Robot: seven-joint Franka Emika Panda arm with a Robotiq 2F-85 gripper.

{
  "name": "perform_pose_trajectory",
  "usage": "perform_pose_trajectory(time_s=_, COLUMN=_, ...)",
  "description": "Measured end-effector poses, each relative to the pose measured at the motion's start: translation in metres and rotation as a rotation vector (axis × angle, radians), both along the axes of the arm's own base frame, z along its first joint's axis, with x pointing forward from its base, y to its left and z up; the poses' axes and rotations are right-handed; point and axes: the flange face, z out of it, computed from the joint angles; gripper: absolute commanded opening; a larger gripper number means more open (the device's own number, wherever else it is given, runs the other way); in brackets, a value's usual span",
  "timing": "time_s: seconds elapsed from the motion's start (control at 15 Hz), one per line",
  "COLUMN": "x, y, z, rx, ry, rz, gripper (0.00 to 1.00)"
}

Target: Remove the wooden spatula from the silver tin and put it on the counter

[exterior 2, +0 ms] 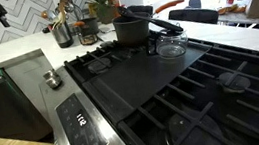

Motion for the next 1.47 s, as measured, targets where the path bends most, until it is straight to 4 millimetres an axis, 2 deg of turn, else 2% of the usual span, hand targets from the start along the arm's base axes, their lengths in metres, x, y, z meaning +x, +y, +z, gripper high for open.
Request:
perform_pose_trajectory(time_s=0.73, x=0.000, y=0.000, z=0.000, rx=0.001, ry=0.000, rz=0.001, gripper=1.00)
perform_pose_trajectory(time_s=0.87, x=0.006, y=-0.001, z=0.006, rx=-0.006, ry=-0.045, rz=-0.011, gripper=1.00)
perform_pose_trajectory(time_s=1.07, x=0.032, y=-0.007, z=0.033, rx=-0.012, ry=-0.191, rz=-0.064, gripper=1.00)
perform_pose_trajectory(time_s=1.27, x=0.065, y=-0.015, z=0.067, rx=0.021, ry=-0.307, rz=-0.162, gripper=1.00)
perform_pose_trajectory(time_s=1.47, x=0.102, y=-0.015, z=0.095, rx=0.060, ry=-0.411, rz=-0.279, gripper=1.00)
